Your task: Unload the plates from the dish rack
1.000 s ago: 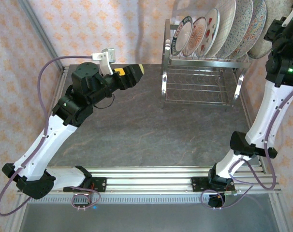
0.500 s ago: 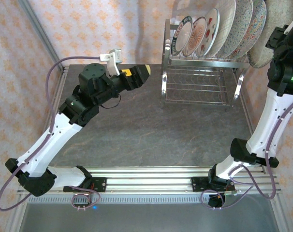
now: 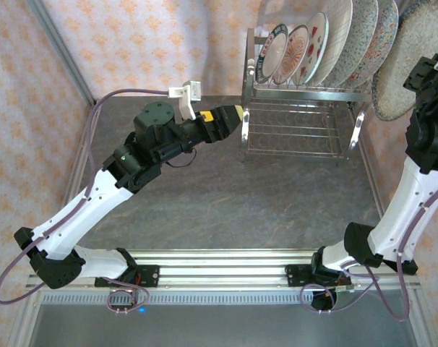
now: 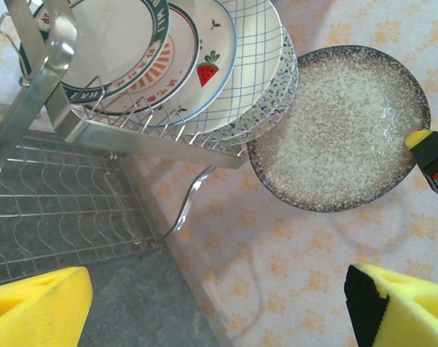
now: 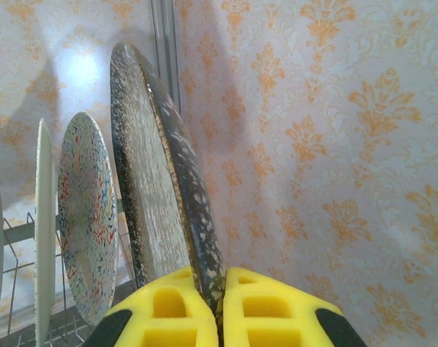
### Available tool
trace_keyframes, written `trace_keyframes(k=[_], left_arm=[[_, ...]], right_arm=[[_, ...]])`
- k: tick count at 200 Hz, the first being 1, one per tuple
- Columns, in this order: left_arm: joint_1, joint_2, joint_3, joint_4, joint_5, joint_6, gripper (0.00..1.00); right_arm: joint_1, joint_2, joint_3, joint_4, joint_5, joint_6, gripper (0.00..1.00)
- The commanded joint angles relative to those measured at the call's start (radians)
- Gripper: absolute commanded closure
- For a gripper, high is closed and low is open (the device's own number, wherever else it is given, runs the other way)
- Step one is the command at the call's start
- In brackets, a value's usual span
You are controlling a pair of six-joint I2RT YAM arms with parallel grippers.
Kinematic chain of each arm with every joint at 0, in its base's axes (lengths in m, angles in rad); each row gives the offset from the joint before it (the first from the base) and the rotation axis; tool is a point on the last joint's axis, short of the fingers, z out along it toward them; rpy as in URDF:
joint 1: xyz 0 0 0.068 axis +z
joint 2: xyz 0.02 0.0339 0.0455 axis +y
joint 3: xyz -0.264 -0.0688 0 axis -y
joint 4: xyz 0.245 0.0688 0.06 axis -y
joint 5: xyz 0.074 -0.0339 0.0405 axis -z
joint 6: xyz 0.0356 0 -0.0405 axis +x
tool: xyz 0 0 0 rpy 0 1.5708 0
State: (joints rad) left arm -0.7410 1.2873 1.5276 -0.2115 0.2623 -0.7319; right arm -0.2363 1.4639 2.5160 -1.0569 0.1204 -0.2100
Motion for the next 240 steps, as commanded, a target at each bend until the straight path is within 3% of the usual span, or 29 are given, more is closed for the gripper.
trace_keyframes(k=[1,58,110,240], left_arm=[[-0.018,-0.007,-0.023,0.054,-0.001,-0.026,0.10],[-0.063,0.035,-0.049,0.114,0.009,-0.131,0.11],[-0.133,0.117,-0.102,0.280,0.026,-0.291,0.11],[-0.274,0.519,-0.025,0.692,0.110,-0.655,0.08]], right_arm=[[0.017,-0.076,0.028,0.231,-0.039,0.091,1.00],[0.016,-0.134,-0.014,0.190,-0.037,0.123,1.00],[0.016,-0.156,0.000,0.114,0.003,0.156,1.00],[0.016,-0.218,0.022,-0.070,0.108,0.208,1.00]])
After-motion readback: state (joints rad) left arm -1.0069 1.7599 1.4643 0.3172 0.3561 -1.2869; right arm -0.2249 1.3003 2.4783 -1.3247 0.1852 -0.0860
